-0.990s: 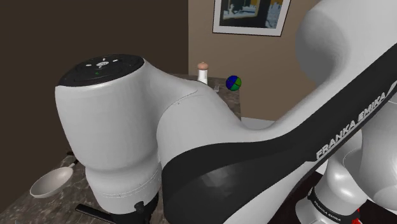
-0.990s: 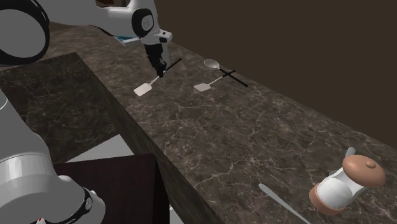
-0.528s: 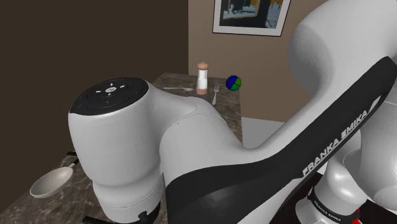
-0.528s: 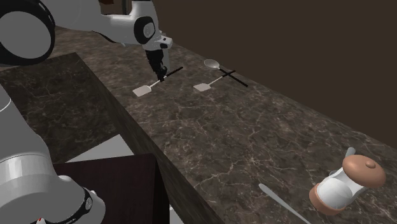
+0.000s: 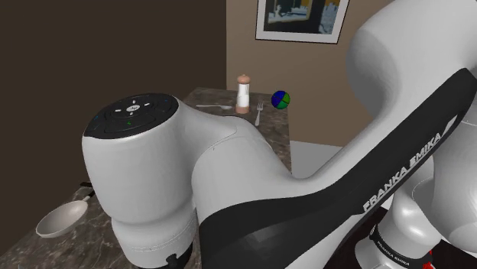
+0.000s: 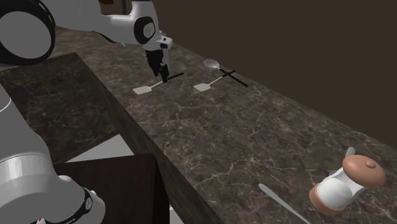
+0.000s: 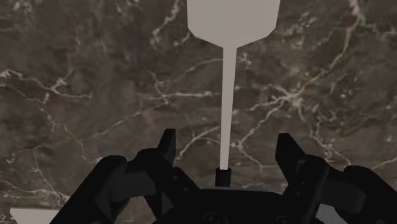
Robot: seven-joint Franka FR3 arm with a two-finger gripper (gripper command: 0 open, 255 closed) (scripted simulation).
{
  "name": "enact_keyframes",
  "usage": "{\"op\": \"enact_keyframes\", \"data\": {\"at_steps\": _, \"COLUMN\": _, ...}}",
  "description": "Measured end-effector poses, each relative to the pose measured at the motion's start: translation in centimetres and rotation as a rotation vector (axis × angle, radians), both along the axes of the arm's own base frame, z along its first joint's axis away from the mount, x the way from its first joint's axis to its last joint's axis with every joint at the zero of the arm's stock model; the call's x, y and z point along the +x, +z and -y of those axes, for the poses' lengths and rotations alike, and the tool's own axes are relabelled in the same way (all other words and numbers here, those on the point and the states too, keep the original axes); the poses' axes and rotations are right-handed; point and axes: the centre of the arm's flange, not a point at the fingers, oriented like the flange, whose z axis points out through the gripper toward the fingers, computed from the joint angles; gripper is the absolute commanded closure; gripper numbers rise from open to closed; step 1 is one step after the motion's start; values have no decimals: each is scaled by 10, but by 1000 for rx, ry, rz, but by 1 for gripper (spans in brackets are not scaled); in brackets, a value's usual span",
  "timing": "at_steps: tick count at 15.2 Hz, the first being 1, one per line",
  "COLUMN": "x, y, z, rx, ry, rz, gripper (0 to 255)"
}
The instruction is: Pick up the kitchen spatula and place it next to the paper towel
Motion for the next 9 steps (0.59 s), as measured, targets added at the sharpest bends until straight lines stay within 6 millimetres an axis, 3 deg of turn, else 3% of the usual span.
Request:
{"op": "enact_keyframes", "data": {"at_steps": 3, "x": 0, "y": 0, "z": 0, "rx": 0, "ry": 0, "rz": 0, "gripper": 0}}
{"op": "enact_keyframes", "data": {"at_steps": 5, "x": -1, "y": 14, "z": 0, "rx": 0, "ry": 0, "rz": 0, "gripper": 0}}
{"op": "enact_keyframes", "data": {"at_steps": 7, "x": -2, "y": 39, "z": -1, "rx": 1, "ry": 0, "rz": 1, "gripper": 0}}
{"op": "enact_keyframes", "data": {"at_steps": 9, "x": -2, "y": 47, "z": 1, "rx": 1, "ry": 0, "rz": 1, "gripper": 0}}
